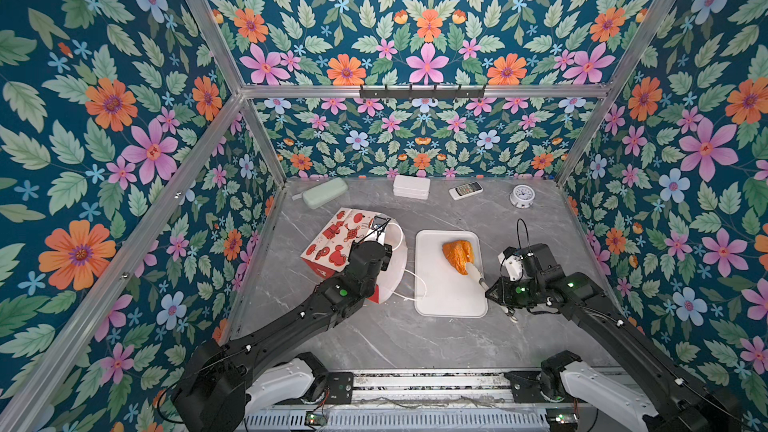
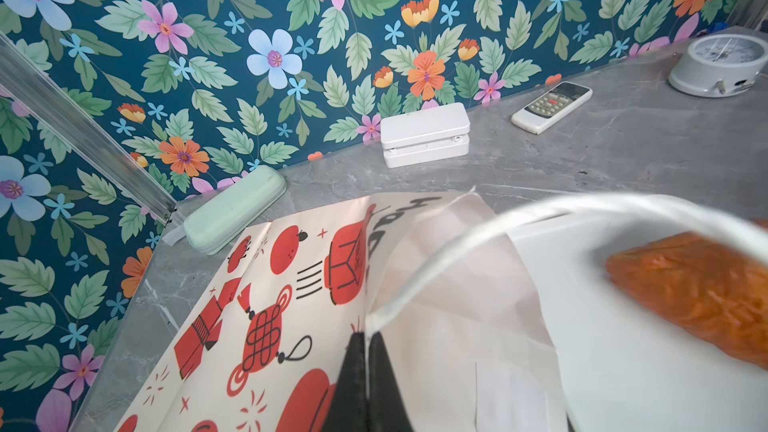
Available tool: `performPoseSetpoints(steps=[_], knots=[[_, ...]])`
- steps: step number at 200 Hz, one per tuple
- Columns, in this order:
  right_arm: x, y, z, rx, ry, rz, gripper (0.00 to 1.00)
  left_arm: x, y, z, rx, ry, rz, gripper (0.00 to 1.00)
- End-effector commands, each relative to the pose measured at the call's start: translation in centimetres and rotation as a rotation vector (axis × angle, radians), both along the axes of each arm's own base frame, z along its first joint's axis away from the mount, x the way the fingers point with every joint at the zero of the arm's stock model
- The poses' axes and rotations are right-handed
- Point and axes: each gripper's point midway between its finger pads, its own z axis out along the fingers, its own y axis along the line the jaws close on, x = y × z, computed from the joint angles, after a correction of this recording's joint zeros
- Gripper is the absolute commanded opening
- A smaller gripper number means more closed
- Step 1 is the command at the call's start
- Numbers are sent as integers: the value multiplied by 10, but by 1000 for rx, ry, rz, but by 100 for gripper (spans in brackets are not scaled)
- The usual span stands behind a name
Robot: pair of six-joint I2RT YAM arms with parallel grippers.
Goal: Take the fake bread out of the paper bag
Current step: 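Lower the bread onto the white tray with the right gripper's tongs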
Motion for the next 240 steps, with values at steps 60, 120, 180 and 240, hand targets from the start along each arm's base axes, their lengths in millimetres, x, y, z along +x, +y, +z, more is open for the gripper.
performPoseSetpoints(steps=[60,120,180,240], knots=[[15,-12,-8,-20,-10,-86,36,2,-3,3,-41,-21,-1,0],[-2,-19,-15,-37,46,-108,42,2,-6,3,-48,-17,-14,0],[-21,-21,5,-39,74,-74,42,2,-6,4,-40,-17,-13,0],[-23,11,73,91,-99,85,39,3,-10,10,-30,-18,-36,0]])
